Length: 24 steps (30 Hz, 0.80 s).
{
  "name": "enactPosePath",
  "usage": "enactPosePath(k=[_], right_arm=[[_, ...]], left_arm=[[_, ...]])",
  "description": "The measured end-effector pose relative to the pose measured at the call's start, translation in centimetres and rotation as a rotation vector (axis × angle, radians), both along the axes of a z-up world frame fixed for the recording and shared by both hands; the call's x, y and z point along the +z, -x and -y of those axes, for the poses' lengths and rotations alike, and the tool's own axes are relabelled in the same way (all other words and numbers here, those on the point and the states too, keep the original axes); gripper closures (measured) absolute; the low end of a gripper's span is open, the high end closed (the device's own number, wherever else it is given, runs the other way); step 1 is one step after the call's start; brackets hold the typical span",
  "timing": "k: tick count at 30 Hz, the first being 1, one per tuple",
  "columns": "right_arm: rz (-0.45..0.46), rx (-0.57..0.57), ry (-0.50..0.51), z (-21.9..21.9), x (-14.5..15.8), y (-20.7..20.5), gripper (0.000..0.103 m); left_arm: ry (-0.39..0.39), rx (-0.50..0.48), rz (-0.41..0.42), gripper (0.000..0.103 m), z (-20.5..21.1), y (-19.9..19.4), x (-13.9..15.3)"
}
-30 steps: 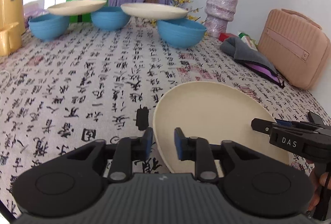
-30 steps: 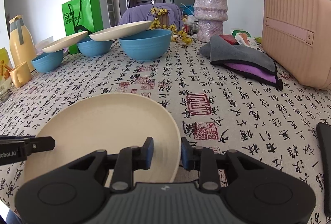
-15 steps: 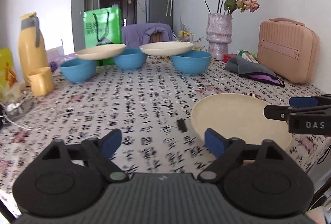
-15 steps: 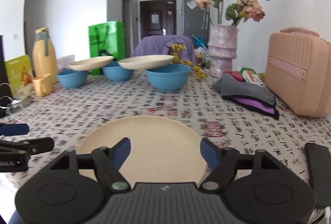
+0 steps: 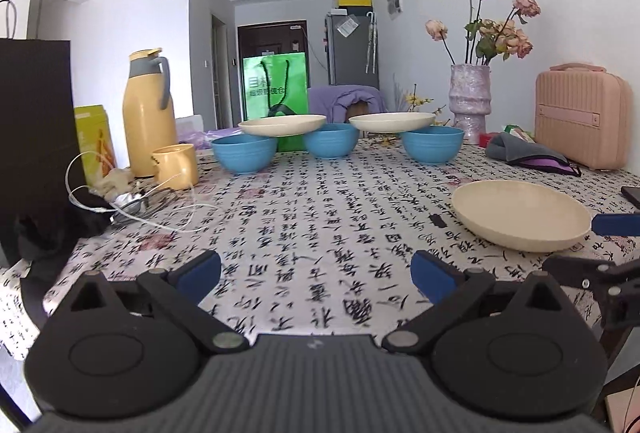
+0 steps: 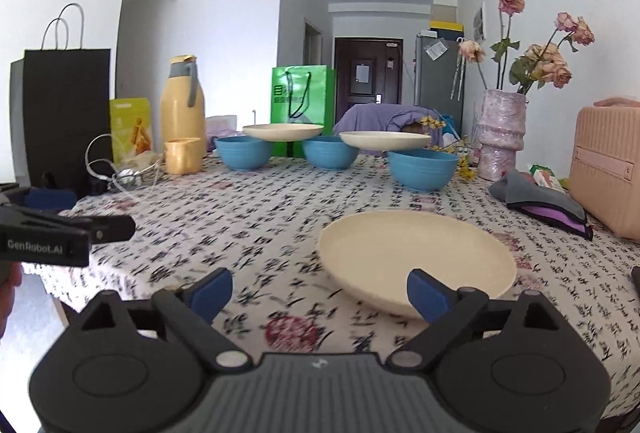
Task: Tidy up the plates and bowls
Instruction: 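Lower the cream plate onto the tablecloth and open both grippers, then move both grippers toward the cream plate resting on a blue bowl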
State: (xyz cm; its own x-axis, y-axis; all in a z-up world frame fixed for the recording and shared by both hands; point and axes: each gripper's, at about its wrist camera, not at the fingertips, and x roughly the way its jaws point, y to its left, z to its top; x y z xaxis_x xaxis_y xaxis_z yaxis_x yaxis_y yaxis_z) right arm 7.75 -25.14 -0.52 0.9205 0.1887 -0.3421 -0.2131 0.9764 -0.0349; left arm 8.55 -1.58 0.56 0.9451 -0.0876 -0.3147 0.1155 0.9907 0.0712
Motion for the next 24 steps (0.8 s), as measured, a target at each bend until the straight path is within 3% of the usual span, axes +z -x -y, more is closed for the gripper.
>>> enactPosePath(k=[10,24], right_arm=[[0.012,0.047,-0.007,-2.4,-0.3,1.5,0.009],[-0.001,0.057,0.0,-3.9,0.8,-2.1,0.009]], left_arm=[[-0.014,-0.007,0.025,0.0,-1.2,1.6,0.1],[0.025,0.006,-0.021,0.0,-3.1,-2.3,0.6]])
